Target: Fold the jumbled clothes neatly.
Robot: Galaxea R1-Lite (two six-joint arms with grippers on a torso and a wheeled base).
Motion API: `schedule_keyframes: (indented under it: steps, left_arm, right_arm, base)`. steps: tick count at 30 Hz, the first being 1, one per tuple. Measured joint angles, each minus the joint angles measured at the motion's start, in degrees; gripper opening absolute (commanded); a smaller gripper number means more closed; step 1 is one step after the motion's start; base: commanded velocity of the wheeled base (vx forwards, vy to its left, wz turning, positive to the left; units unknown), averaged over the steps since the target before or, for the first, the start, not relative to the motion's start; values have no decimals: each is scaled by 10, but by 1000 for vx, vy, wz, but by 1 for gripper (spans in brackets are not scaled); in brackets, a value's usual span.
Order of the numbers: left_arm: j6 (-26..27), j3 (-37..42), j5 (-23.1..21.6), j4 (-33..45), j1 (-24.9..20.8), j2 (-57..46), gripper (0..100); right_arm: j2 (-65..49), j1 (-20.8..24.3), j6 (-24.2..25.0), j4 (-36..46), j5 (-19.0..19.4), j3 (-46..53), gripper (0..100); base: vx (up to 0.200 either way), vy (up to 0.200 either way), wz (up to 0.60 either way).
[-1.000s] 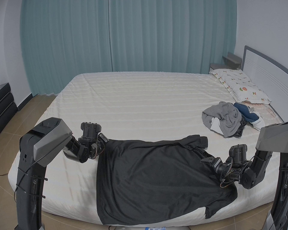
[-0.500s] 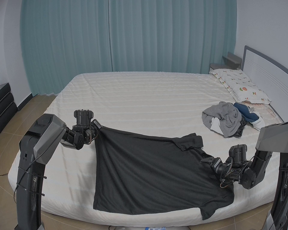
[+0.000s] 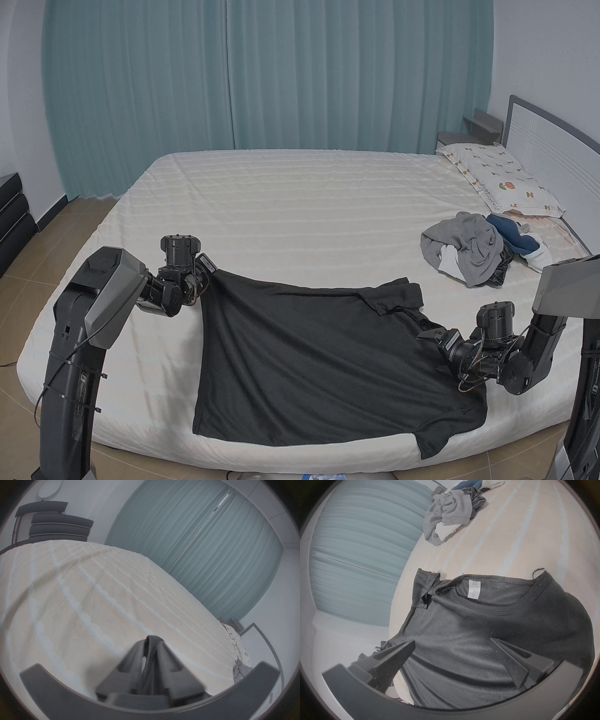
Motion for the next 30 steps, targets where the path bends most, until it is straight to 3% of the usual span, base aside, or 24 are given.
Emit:
schedule_keyframes:
  steps: [10, 18, 23, 30]
  left_arm:
    - [-15, 14, 14, 0, 4, 4, 100]
    - [-38, 83, -6, -1, 13, -45, 100]
    - [-40, 163, -35, -8, 13, -79, 100]
    - [-48, 350, -83, -60, 6, -141, 100]
  right_arm:
    - [0, 0, 1, 0, -1, 0, 100]
    - [0, -1, 1, 0, 0, 0, 100]
    - [0, -1, 1, 0, 0, 0, 100]
    - [0, -1, 1, 0, 0, 0, 100]
  base:
    - [0, 0, 0]
    - [0, 0, 0]
    - [0, 0, 0]
    - [0, 0, 0]
